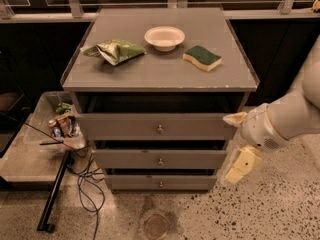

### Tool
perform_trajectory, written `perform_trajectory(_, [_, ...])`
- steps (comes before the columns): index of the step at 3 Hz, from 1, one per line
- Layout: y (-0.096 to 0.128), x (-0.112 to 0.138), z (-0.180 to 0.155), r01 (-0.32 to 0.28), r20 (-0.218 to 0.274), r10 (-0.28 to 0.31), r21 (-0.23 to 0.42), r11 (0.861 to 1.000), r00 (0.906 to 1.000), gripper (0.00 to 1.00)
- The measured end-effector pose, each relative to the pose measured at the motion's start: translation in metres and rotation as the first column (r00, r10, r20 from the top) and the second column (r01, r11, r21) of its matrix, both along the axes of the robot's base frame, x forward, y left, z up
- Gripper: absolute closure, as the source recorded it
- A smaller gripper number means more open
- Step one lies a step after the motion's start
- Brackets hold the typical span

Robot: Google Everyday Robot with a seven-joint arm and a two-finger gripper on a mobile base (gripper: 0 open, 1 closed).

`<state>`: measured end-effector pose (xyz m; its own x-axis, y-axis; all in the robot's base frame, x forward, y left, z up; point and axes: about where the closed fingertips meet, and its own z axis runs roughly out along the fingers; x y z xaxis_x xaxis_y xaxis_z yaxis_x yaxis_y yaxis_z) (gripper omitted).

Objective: Open bottom drawer

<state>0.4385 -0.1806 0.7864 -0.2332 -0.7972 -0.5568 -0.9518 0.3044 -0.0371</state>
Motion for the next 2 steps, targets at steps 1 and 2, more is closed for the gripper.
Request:
perform_trajectory(1, [-0.005,0.013,-0.056,0.032,-0.074,-0.028,0.056,0.998,0.9968,0.00])
perform_trajectory(2, [-0.009,0.026,-0.103,0.043,-0.078,-0.034,0.113,0.993,0.9964,0.00])
